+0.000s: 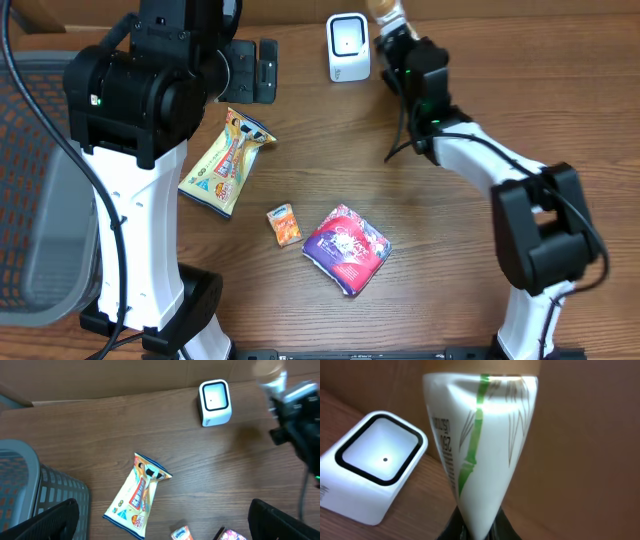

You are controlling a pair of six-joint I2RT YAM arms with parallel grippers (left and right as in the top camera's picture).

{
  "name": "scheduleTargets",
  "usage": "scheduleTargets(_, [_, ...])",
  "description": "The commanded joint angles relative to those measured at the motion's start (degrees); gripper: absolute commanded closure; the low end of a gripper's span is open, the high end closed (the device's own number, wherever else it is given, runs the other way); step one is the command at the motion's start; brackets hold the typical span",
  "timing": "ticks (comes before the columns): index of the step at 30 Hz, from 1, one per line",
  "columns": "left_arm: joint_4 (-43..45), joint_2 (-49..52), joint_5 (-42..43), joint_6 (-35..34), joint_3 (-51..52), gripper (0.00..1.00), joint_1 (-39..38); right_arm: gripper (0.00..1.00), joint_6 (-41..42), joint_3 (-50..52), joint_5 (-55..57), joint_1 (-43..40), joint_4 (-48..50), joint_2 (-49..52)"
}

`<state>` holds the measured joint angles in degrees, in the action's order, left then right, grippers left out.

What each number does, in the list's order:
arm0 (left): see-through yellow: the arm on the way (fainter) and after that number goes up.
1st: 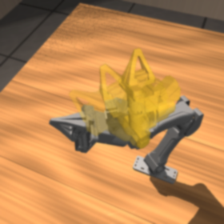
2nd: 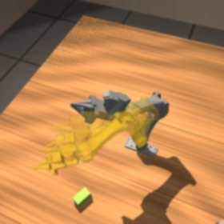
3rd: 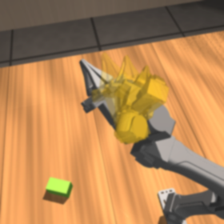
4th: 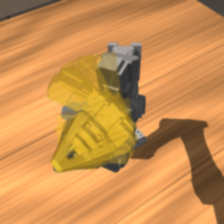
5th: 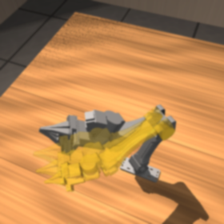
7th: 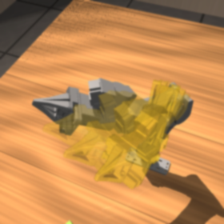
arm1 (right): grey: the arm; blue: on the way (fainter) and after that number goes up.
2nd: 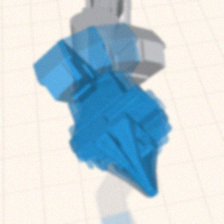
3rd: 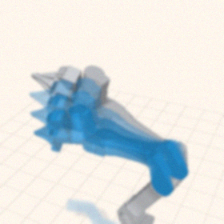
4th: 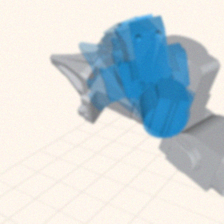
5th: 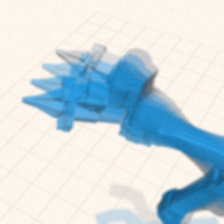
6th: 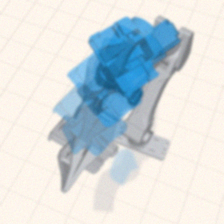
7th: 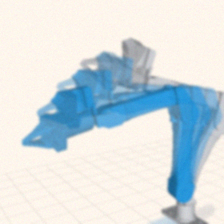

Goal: Scan the item barcode
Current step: 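Carry the upright tube to the scanner and hold it there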

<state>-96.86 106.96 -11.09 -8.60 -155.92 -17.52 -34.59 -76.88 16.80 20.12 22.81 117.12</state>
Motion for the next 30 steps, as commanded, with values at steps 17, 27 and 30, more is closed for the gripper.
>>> scheduleTargets(17, [0.07, 0.63, 0.61, 0.87, 0.31, 0.00, 0.24, 0.96, -37.18, -15.37, -0.07, 3.02, 12.70, 18.93])
scheduleTargets(27, [0.07, 0.63, 0.61, 0.87, 0.31, 0.00, 0.24, 0.96, -43.82, -15.52, 0.11, 1.68, 12.55, 20.59])
scheduleTargets(30, [0.07, 0.63, 0.61, 0.87, 0.31, 0.00, 0.24, 0.96, -45.40, -15.52, 0.79, 1.44, 12.57, 20.59])
